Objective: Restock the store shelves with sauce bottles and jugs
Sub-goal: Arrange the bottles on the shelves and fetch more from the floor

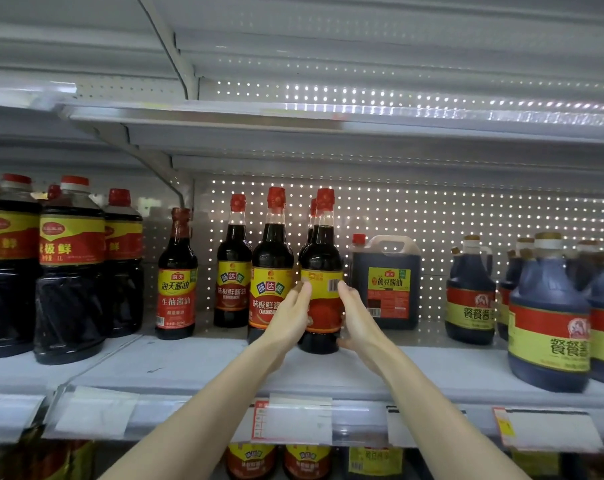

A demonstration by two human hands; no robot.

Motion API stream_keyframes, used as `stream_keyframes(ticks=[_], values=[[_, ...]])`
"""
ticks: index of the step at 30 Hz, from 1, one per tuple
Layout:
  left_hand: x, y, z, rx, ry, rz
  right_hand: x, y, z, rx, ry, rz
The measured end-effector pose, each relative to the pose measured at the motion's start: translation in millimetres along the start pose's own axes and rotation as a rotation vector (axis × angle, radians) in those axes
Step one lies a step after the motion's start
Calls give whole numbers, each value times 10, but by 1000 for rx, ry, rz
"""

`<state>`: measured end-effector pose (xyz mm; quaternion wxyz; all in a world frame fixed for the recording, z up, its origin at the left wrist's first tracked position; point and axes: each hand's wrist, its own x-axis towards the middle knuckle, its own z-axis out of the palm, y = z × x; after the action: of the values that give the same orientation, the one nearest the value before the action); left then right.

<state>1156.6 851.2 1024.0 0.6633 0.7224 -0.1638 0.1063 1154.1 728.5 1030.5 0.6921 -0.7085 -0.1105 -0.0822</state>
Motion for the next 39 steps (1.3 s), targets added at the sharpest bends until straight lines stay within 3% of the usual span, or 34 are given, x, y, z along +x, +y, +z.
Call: stream_keyframes(ticks=[12,25,32,39], values=[[-2,-28,24,-71,56,-4,-9,63,38,-103,2,-153],[21,-135,7,117,93,49,104,54,-47,-34,4,-69],[87,-88,55,12,29,-26,12,70,-33,-52,-31,-94],[35,-129,20,120,111,28,93,13,9,4,11,-42]])
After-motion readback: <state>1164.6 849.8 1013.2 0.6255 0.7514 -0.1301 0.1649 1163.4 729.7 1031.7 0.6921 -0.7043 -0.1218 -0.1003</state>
